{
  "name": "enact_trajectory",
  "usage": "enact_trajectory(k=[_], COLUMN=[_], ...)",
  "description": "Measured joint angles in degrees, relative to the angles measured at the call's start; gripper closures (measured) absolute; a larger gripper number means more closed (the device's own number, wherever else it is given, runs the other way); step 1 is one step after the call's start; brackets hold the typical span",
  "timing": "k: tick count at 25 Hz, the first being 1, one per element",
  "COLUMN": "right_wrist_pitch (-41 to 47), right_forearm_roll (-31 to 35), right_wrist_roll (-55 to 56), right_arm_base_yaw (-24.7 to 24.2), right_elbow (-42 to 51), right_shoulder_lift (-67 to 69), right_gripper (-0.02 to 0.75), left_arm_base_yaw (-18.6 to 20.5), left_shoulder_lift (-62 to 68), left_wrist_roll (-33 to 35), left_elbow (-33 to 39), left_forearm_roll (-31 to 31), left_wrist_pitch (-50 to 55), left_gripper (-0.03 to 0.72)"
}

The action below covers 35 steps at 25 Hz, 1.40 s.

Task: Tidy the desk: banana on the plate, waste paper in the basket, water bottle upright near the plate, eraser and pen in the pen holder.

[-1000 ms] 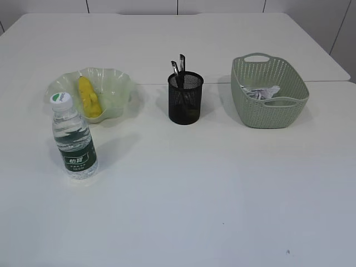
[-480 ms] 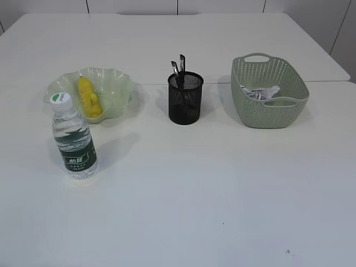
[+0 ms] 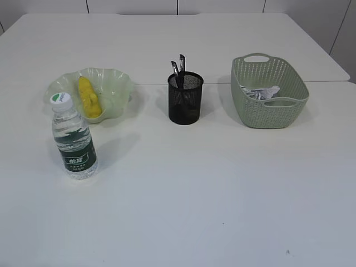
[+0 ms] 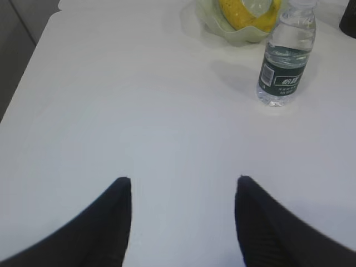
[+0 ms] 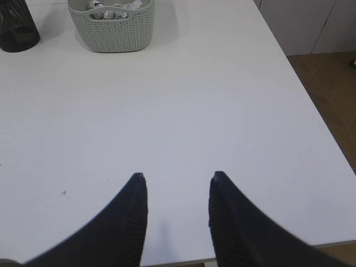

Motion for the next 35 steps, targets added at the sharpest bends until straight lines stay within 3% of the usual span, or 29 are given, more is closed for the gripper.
enact_trajectory(k=[8,35], right_wrist_pitch=[0.0,0.0], right_forearm_roll=[0.0,3.33], right_wrist_roll=[0.0,-4.03], right_arm_base_yaw=[-3.19,-3.23], right_elbow=[0.0,0.0], right_shoulder_lift=[0.0,0.0], right_gripper=[0.454,0.454], left_arm_base_yaw=[0.0,0.0], left_shoulder_lift=[0.0,0.0], left_wrist_roll=[0.0,0.09], left_elbow=[0.0,0.0], left_forearm_roll=[0.0,0.0], left_wrist_pitch=[0.0,0.0], left_gripper=[0.295,0.343])
